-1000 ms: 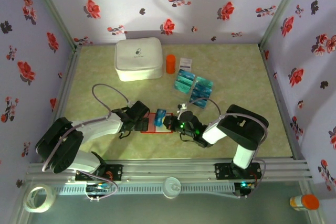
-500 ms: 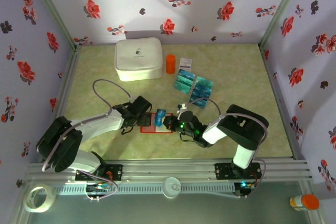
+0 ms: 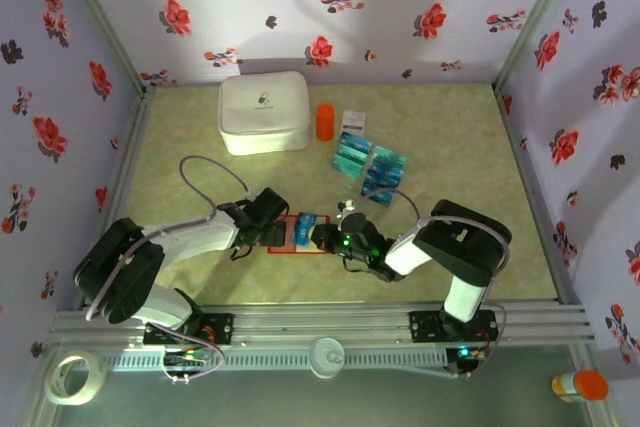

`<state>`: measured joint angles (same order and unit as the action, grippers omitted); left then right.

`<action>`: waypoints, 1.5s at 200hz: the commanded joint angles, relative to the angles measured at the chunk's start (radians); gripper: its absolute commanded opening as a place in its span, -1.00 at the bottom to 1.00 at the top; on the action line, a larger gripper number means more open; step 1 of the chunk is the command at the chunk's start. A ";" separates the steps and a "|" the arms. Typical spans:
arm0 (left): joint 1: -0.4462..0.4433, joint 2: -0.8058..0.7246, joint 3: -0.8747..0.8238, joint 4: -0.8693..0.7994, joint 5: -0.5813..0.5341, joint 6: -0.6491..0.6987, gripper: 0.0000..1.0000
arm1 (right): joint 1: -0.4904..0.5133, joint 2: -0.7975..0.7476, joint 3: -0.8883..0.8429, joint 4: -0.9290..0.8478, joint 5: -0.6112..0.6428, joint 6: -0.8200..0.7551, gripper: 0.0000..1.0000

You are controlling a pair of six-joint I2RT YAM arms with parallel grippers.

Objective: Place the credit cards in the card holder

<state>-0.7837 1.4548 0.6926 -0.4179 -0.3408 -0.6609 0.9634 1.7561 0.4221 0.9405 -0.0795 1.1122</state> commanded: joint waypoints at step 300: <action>-0.007 0.042 -0.021 0.024 -0.020 -0.027 1.00 | 0.014 -0.069 0.124 -0.473 -0.080 0.026 -1.00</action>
<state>-0.7856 1.4681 0.6849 -0.3855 -0.3408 -0.6754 0.9680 1.6814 0.5304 0.5850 -0.1398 1.1561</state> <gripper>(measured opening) 0.998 0.057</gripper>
